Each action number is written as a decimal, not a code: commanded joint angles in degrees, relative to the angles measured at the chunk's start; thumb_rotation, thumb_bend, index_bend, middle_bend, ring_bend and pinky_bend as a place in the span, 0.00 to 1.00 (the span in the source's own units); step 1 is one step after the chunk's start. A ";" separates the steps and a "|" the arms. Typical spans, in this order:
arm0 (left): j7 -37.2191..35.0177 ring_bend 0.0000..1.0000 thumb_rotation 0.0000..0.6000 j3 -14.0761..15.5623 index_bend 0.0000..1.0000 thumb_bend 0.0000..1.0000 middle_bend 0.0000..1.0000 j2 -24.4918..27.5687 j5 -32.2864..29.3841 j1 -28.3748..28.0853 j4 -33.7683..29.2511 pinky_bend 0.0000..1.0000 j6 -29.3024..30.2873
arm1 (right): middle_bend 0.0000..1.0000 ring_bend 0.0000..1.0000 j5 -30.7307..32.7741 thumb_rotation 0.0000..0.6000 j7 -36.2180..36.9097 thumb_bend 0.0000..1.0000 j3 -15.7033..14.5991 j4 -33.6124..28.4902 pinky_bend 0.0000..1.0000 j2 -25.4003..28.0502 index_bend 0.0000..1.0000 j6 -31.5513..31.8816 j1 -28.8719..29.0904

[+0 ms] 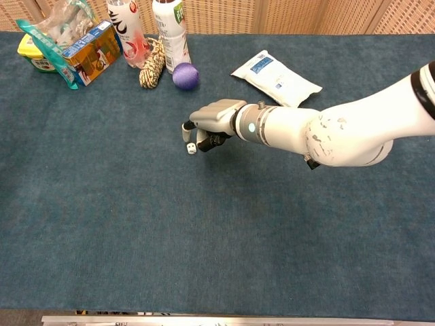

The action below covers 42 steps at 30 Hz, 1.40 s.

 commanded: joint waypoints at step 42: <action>-0.75 0.05 1.00 0.03 0.02 0.26 0.10 -0.17 -0.05 0.91 0.79 0.05 0.71 | 1.00 1.00 -0.85 0.53 -0.29 0.99 -4.19 -7.48 1.00 2.77 0.22 4.47 0.28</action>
